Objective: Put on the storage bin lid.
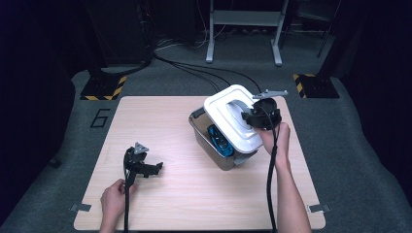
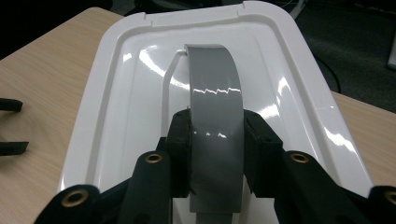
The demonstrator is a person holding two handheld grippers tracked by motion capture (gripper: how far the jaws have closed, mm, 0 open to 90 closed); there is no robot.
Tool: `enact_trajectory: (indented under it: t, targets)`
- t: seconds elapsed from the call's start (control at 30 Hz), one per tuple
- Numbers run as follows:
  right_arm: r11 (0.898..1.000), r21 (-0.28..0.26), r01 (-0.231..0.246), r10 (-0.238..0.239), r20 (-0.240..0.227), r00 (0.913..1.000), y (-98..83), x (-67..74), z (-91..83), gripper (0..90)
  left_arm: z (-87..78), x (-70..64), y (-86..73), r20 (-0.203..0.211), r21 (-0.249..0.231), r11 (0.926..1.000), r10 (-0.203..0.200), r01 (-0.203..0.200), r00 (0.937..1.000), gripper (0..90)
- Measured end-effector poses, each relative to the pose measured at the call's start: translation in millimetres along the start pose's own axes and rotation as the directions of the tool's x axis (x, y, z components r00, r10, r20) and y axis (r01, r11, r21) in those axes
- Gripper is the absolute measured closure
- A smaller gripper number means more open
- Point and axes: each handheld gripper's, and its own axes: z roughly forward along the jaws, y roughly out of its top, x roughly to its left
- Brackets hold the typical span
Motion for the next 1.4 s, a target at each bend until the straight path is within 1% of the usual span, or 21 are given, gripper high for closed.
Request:
enact_trajectory:
  t: [0.03, 0.07, 0.23, 0.27, 0.3, 0.33, 0.37, 0.53, 0.67, 0.8, 0.87, 0.9, 0.93, 0.97, 1.0, 1.03, 1.13, 1.2, 1.27, 1.33, 1.4]
  targets:
    - [1.0, 0.007, 0.007, -0.007, -0.01, 0.9999, -0.3, 2.6, 4.6, 66.8, 0.2, -0.2, 0.0, -0.001, -0.003, 1.0, -0.004, 0.004, 1.0, 0.0]
    - [1.0, 0.011, 0.001, -0.001, -0.012, 0.9999, -0.4, 4.4, 7.0, 66.8, -0.9, 1.0, 0.2, 0.002, 0.013, 0.9998, 0.016, -0.016, 0.9999, 0.0]
    - [1.0, 0.025, 0.006, -0.005, -0.034, 0.9994, -1.5, 9.3, 18.8, 66.7, -0.9, 1.0, 0.2, 0.002, 0.013, 0.9998, 0.016, -0.016, 0.9999, 0.0]
    - [1.0, 0.029, -0.001, 0.003, -0.04, 0.9992, -1.7, 10.6, 21.5, 66.7, 0.3, -0.3, 0.0, 0.0, -0.004, 1.0, -0.005, 0.005, 1.0, 0.0]
    - [0.999, 0.032, -0.005, 0.007, -0.041, 0.9991, -1.8, 11.6, 24.4, 66.7, -0.4, 0.6, 0.1, 0.001, 0.007, 0.9999, 0.009, -0.009, 1.0, 0.0]
    - [0.999, 0.037, -0.01, 0.011, -0.044, 0.999, -2.3, 12.6, 27.0, 66.7, -0.2, 0.3, 0.1, 0.0, 0.003, 1.0, 0.004, -0.004, 1.0, 0.0]
    - [0.999, 0.044, 0.001, 0.001, -0.048, 0.9988, -2.8, 12.5, 29.5, 66.7, -0.1, 0.1, 0.0, 0.0, 0.002, 1.0, 0.002, -0.002, 1.0, 0.0]
    - [0.998, 0.067, -0.021, 0.025, -0.062, 0.9978, -4.8, 16.3, 43.2, 66.7, -0.1, 0.1, 0.0, 0.0, 0.002, 1.0, 0.002, -0.002, 1.0, 0.0]
    - [0.997, 0.072, -0.01, 0.015, -0.075, 0.9971, -6.0, 16.8, 50.4, 66.7, -0.1, 0.1, 0.0, 0.0, 0.002, 1.0, 0.002, -0.002, 1.0, 0.0]
    - [0.996, 0.094, -0.013, 0.021, -0.087, 0.996, -9.0, 19.5, 60.5, 66.7, -0.1, 0.1, 0.0, 0.0, 0.001, 1.0, 0.002, -0.002, 1.0, 0.0]
    - [0.995, 0.096, -0.013, 0.022, -0.089, 0.9958, -10.0, 19.9, 62.0, 66.7, -0.1, 0.1, 0.0, 0.0, 0.001, 1.0, 0.001, -0.001, 1.0, 0.0]
    - [0.995, 0.096, -0.028, 0.037, -0.094, 0.9948, -11.6, 21.2, 64.2, 66.6, -0.1, 0.1, 0.0, 0.0, 0.001, 1.0, 0.002, -0.002, 1.0, 0.0]
    - [0.995, 0.096, -0.028, 0.037, -0.094, 0.9948, -11.6, 21.2, 64.2, 66.6, -0.1, 0.1, 0.0, 0.0, 0.001, 1.0, 0.002, -0.002, 1.0, 0.0]
    - [0.995, 0.098, -0.015, 0.024, -0.097, 0.995, -12.4, 20.8, 64.6, 66.6, -0.1, 0.1, 0.0, 0.0, 0.001, 1.0, 0.002, -0.002, 1.0, 0.0]
    - [0.996, 0.09, -0.028, 0.037, -0.1, 0.9943, -13.5, 22.2, 65.1, 66.6, -0.1, 0.1, 0.0, 0.0, 0.001, 1.0, 0.002, -0.002, 1.0, 0.0]
    - [0.996, 0.093, -0.012, 0.021, -0.104, 0.9943, -14.0, 21.6, 65.0, 66.6, -0.1, 0.1, 0.0, 0.0, 0.001, 1.0, 0.002, -0.002, 1.0, 0.0]
    - [0.994, 0.103, -0.021, 0.031, -0.1, 0.9945, -14.6, 25.0, 66.3, 66.6, -0.1, 0.1, 0.0, 0.0, 0.001, 1.0, 0.002, -0.002, 1.0, 0.0]
    - [0.995, 0.102, -0.008, 0.018, -0.101, 0.9947, -15.6, 25.8, 66.7, 66.5, -0.1, 0.1, 0.1, 0.0, 0.001, 1.0, 0.002, -0.002, 1.0, 0.0]
    - [0.995, 0.103, -0.014, 0.025, -0.1, 0.9947, -16.5, 27.0, 66.8, 66.4, -0.1, 0.1, 0.0, 0.0, 0.001, 1.0, 0.002, -0.002, 1.0, 0.0]
    - [0.995, 0.102, -0.002, 0.012, -0.104, 0.9945, -17.6, 26.6, 66.9, 65.9, -0.1, 0.1, 0.0, 0.0, 0.001, 1.0, 0.002, -0.002, 1.0, 0.0]
    - [0.995, 0.098, -0.008, 0.019, -0.109, 0.9939, -18.2, 26.5, 66.6, 65.0, -0.1, 0.1, 0.0, 0.0, 0.001, 1.0, 0.002, -0.002, 1.0, 0.0]
